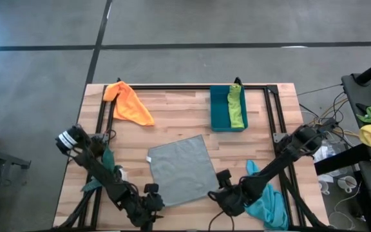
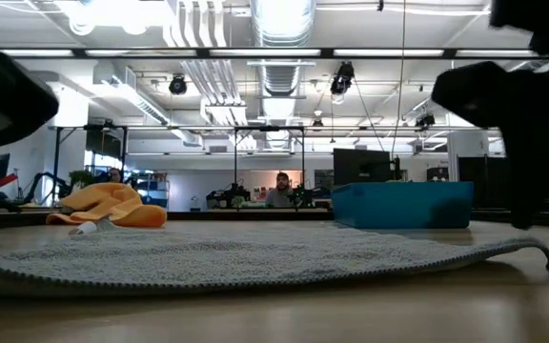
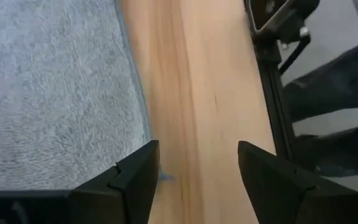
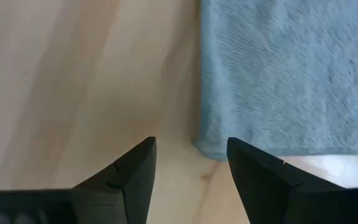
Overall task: Roll microfiber towels into tight, uniform cylinder then place into a basket
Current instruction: Roll the gray towel
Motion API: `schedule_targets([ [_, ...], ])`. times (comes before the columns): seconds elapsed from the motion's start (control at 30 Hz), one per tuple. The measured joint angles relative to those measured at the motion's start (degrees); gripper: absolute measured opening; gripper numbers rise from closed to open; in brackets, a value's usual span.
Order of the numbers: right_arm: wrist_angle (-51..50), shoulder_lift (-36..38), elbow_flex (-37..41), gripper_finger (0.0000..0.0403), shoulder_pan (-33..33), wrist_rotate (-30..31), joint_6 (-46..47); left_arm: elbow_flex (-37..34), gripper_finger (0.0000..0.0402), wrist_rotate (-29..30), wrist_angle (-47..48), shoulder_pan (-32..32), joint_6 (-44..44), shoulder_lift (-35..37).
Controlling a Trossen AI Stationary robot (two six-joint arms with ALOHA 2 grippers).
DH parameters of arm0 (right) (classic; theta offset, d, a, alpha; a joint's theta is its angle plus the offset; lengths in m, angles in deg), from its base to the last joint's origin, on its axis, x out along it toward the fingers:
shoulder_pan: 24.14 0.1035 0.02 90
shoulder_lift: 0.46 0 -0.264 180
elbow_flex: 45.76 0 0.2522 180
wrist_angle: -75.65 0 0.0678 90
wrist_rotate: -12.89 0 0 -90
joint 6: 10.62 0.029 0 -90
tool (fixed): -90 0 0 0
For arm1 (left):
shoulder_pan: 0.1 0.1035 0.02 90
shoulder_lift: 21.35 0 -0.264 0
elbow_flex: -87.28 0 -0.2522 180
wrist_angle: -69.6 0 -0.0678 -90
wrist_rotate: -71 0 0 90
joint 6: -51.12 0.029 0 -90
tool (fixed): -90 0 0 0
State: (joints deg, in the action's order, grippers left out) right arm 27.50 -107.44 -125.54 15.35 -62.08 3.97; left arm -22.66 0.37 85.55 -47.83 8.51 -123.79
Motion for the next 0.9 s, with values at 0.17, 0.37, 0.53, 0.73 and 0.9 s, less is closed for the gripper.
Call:
schedule_targets([
  [0.17,0.7,0.0,0.0,0.0194,-2.1,0.5,-0.1,0.8,0.0203,1.0,0.0,-0.1,-0.4,-3.4],
  [0.37,1.1,0.0,0.3,0.0194,-2.4,0.0,0.0,1.5,0.0203,1.8,0.0,-0.1,-1.9,-5.0],
  [0.53,3.4,0.0,0.5,0.0194,-1.5,-0.4,1.7,1.5,0.0202,2.3,3.4,-0.1,-5.0,-4.7],
  [0.73,6.8,-0.1,3.2,0.0193,-2.5,0.5,3.0,1.6,0.0202,4.2,7.1,0.1,-5.0,-4.8],
  [0.9,8.9,-0.1,4.4,0.0172,-3.1,0.7,4.6,1.6,0.0185,4.2,7.3,0.1,-5.0,-4.8],
])
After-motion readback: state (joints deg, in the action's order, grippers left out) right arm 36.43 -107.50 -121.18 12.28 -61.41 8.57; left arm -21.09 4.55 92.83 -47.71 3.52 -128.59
